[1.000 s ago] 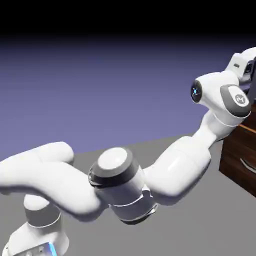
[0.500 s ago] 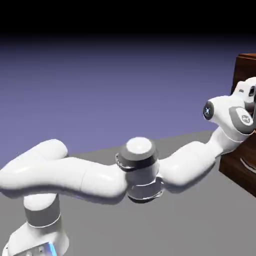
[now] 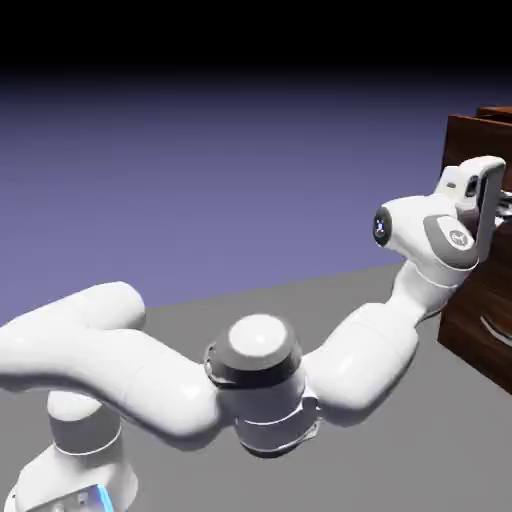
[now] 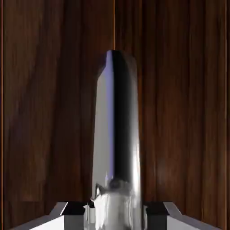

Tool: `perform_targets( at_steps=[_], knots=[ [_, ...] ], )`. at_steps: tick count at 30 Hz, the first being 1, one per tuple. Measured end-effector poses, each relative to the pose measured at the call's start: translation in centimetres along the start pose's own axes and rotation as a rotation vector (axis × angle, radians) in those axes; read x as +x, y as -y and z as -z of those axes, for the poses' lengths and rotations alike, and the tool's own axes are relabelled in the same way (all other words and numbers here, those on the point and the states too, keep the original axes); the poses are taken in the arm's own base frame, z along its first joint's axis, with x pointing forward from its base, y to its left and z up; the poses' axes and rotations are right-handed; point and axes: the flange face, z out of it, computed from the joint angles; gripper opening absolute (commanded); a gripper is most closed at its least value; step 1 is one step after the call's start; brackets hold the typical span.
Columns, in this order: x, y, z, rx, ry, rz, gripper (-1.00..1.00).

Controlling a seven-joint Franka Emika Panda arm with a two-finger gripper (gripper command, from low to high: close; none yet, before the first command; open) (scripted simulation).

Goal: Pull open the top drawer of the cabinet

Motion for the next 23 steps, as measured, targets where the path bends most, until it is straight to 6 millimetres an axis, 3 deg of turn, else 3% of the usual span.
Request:
perform_targets(
  at_steps=[10, 20, 21, 23],
  knots=[
    [0.0, 0.0, 8.7, 0.001, 0.000, 0.000, -1.00],
    [0.0, 0.0, 19.3, 0.001, 0.001, 0.000, -1.00],
    [0.0, 0.0, 19.4, 0.001, 0.001, 0.000, 1.00],
    [0.0, 0.0, 19.4, 0.000, -0.001, 0.000, 1.00]
  ],
)
